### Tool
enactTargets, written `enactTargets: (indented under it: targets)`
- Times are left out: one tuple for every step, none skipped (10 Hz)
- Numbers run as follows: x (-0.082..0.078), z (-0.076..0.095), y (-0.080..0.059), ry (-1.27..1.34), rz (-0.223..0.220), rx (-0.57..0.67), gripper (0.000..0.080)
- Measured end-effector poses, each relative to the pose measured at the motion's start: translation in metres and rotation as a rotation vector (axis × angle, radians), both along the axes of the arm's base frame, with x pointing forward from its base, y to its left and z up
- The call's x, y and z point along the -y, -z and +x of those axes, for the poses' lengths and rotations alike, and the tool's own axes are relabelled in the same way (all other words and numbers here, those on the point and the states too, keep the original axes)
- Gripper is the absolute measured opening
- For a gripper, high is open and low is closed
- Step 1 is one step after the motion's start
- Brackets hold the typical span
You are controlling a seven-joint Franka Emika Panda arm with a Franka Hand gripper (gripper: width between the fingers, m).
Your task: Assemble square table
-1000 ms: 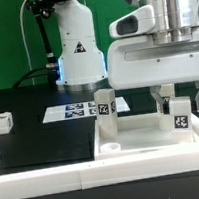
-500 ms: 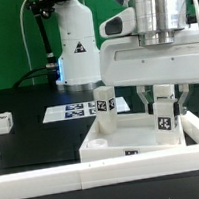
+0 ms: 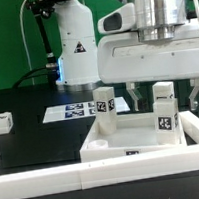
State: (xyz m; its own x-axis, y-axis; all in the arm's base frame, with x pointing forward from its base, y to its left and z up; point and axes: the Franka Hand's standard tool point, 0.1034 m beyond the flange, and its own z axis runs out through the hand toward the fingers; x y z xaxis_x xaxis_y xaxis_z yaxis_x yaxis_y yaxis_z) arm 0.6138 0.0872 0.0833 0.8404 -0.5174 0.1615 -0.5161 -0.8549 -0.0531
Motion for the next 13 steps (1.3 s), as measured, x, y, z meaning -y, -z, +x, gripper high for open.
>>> enactTargets:
  targets:
    - [0.002, -0.002, -0.007, -0.060, -0.004, 0.002, 0.0646]
    - [0.009, -0.006, -0.020, -0.116, -0.002, 0.004, 0.0649]
    - [0.016, -0.008, -0.030, -0.157, -0.002, 0.005, 0.0649]
    - [0.027, -0.005, -0.040, -0.196, -0.007, 0.010, 0.0649]
    - [0.039, -0.004, -0.043, -0.225, -0.017, 0.013, 0.0649]
    - [0.038, -0.004, -0.042, -0.209, -0.014, 0.012, 0.0649]
    - [0.037, -0.005, -0.041, -0.212, -0.014, 0.011, 0.0649]
    - [0.037, -0.005, -0.041, -0.211, -0.014, 0.011, 0.0649]
    - [0.037, -0.005, -0.041, -0.211, -0.014, 0.011, 0.0649]
    - [0.037, -0.005, -0.041, -0.211, -0.014, 0.011, 0.0649]
    - [0.037, -0.005, -0.041, -0.211, -0.014, 0.011, 0.0649]
    - [0.037, -0.005, -0.041, -0.211, -0.014, 0.011, 0.0649]
    - [0.037, -0.005, -0.041, -0.211, -0.014, 0.011, 0.0649]
